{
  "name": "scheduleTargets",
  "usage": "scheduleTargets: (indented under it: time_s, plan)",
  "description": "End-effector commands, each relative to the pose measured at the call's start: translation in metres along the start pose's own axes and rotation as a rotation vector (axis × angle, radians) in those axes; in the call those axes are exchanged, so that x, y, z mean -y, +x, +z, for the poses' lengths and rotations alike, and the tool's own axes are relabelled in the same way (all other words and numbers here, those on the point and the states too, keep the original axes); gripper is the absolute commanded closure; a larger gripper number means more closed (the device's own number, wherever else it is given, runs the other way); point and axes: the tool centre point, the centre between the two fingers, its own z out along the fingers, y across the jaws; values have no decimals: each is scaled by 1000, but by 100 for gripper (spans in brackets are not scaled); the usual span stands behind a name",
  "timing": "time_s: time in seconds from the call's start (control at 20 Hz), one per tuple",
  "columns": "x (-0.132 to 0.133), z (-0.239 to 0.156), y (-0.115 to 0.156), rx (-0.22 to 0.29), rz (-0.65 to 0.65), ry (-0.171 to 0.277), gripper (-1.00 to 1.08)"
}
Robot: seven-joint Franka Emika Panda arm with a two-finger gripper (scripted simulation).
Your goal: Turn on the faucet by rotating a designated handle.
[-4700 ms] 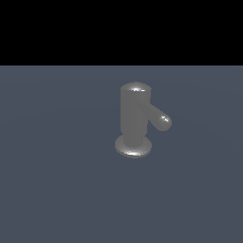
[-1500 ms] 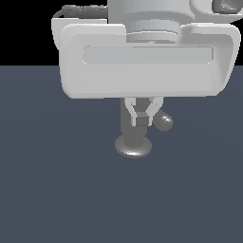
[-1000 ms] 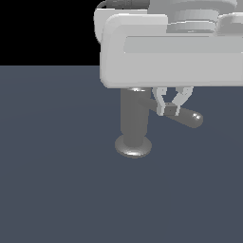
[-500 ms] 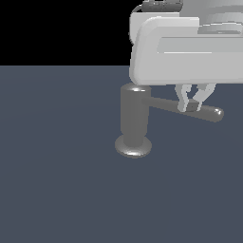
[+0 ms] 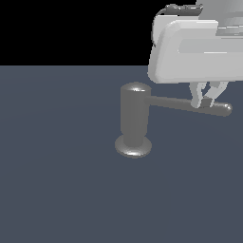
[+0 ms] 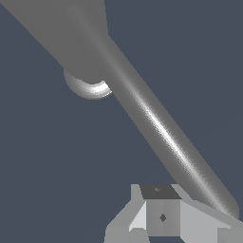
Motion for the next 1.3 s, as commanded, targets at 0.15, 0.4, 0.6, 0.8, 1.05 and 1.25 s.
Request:
scheduleTargets:
  time_s: [0.15, 0.4, 0.6, 0.8, 1.05, 1.25]
  plan:
    - [-11, -2, 4, -6, -1, -3, 108]
    - [-22, 0, 15, -2, 3, -1, 108]
    - [-30, 1, 24, 1, 5, 0, 108]
    - [-39, 3, 33, 4, 8, 1, 108]
    - [-49, 4, 44, 7, 11, 3, 108]
    - [-58, 6, 53, 10, 13, 4, 108]
